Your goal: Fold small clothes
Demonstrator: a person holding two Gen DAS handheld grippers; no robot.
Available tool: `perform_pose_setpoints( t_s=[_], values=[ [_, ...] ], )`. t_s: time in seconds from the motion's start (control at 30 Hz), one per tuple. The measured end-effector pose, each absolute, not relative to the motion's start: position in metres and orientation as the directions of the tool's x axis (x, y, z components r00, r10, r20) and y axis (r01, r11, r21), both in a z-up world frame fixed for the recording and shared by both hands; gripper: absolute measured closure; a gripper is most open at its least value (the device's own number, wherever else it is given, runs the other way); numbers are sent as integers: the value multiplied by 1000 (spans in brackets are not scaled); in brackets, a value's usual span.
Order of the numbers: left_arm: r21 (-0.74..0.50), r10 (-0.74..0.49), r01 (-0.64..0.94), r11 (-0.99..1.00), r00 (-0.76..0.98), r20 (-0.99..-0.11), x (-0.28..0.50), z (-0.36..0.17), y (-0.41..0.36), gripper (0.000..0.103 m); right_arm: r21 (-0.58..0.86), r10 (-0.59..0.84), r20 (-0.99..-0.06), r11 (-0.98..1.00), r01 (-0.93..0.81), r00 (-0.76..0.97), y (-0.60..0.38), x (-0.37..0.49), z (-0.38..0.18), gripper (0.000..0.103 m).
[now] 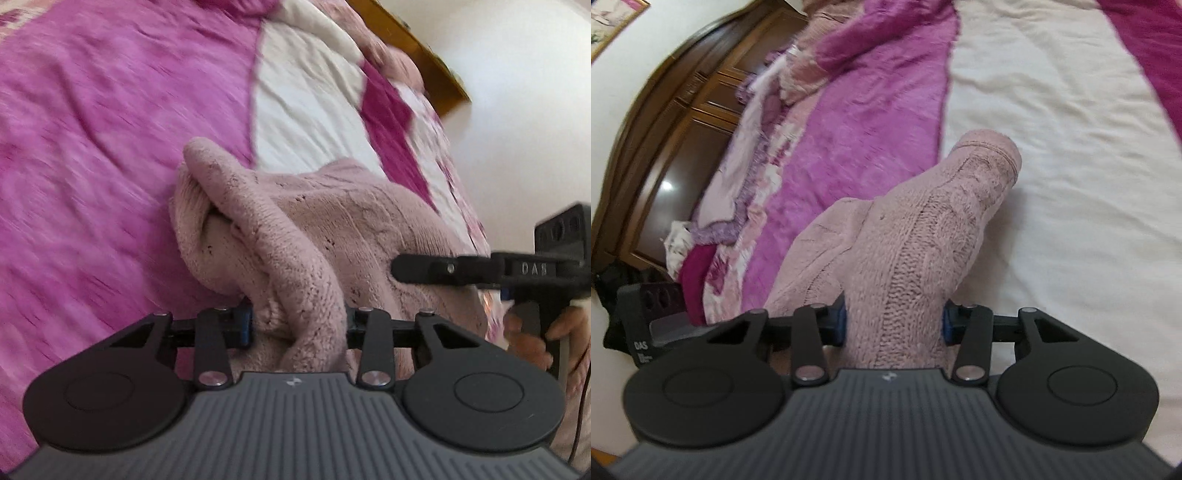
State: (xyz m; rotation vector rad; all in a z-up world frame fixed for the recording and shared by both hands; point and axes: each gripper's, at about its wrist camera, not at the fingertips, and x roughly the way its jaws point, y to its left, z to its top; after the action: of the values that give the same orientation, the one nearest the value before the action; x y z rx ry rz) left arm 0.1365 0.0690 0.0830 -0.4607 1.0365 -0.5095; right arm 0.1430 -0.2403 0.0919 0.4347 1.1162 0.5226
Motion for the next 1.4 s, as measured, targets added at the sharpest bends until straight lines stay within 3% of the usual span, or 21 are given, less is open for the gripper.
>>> perform_pose_setpoints(
  t_s=[0.23,0.4,0.5,0.7,0.83,1.1,1.17,1.23,1.4],
  values=[
    [-602,-647,236,763,290,-705,102,70,16,60,599,582,-747,799,-53,320,-303,96,66,55],
    [-508,-554,225,832,272,-787,91,39,4,59,576,547,-782,818,10,297,-310,78,21,53],
    [-515,-555,208,831,279,-783,90,35,9,59,554,529,-783,832,-18,327,-304,67,11,51],
    [-457,-519,250,854,325,-791,95,52,10,59,599,562,-759,801,13,330,-312,65,14,51],
    [-441,-498,234,866,323,-805,93,53,12,58,555,523,-786,832,1,329,-310,66,10,45],
    [-351,-410,213,912,428,-806,53,76,12,58,445,436,-789,891,-88,432,-313,41,47,44],
    [-294,-363,215,931,469,-805,42,84,11,58,375,382,-756,918,-126,532,-313,25,61,52],
    [-223,-304,215,951,501,-810,36,87,10,58,286,342,-750,939,-189,566,-306,16,70,77],
    [-155,-225,182,971,473,-852,44,68,9,57,267,360,-816,929,-257,453,-289,25,50,82]
  ],
)
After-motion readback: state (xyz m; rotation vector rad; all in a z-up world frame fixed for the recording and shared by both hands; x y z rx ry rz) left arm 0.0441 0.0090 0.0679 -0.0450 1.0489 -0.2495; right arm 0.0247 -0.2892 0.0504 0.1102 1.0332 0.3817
